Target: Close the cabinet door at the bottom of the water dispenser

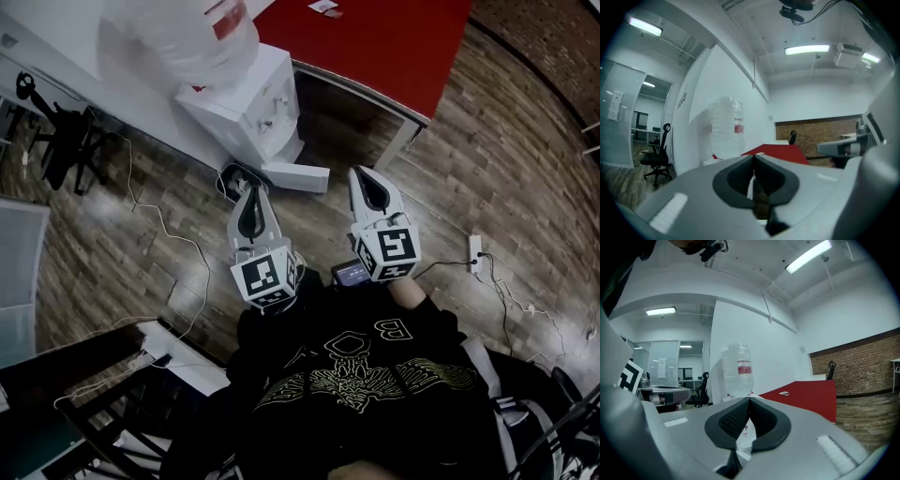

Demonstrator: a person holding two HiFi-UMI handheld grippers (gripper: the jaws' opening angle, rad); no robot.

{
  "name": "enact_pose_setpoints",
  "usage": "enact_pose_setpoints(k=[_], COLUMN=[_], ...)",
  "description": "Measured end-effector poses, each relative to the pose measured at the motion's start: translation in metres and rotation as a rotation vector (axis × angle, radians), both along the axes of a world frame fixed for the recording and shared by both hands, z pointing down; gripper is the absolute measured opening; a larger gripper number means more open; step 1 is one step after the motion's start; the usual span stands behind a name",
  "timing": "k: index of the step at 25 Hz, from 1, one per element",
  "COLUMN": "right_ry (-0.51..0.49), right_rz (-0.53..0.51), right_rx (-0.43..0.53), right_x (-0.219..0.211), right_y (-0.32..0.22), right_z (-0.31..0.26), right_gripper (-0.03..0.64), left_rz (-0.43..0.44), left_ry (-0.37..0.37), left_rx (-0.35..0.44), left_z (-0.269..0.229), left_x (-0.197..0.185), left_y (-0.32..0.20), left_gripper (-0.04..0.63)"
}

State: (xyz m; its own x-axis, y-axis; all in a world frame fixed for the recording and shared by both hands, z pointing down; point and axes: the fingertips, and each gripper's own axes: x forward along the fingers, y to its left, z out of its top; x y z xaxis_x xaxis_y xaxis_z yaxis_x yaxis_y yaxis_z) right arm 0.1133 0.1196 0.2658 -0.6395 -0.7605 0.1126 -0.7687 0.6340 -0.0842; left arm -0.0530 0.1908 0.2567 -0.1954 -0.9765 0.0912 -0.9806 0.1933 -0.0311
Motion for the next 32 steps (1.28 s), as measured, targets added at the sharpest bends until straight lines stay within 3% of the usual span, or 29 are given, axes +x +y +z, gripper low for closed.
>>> enact_pose_setpoints(k=[15,25,32], right_ry=[0.089,0.175,0.11], right_rz=[0.101,0.145,0.04], right_rx=[0.082,0.098,0.055], right_x=[-0.08,-0.085,-0.098], right_y=[-0.049,-0.094,-0.144], right_z=[-0.011,0.005,0.016], right_gripper=[-0.002,0.0,0.019], left_rz=[0.069,0.103,0.103], left_ry=[-0.01,0.028,0.004], left_rx=[0.026,-0.009,-0.015], left_z=[-0.005,0.019,0.024], left_x=[-0.093,-0.099,-0.088], left_y=[-0.062,-0.115,-0.165], left_gripper=[0.008,0.008,0.008])
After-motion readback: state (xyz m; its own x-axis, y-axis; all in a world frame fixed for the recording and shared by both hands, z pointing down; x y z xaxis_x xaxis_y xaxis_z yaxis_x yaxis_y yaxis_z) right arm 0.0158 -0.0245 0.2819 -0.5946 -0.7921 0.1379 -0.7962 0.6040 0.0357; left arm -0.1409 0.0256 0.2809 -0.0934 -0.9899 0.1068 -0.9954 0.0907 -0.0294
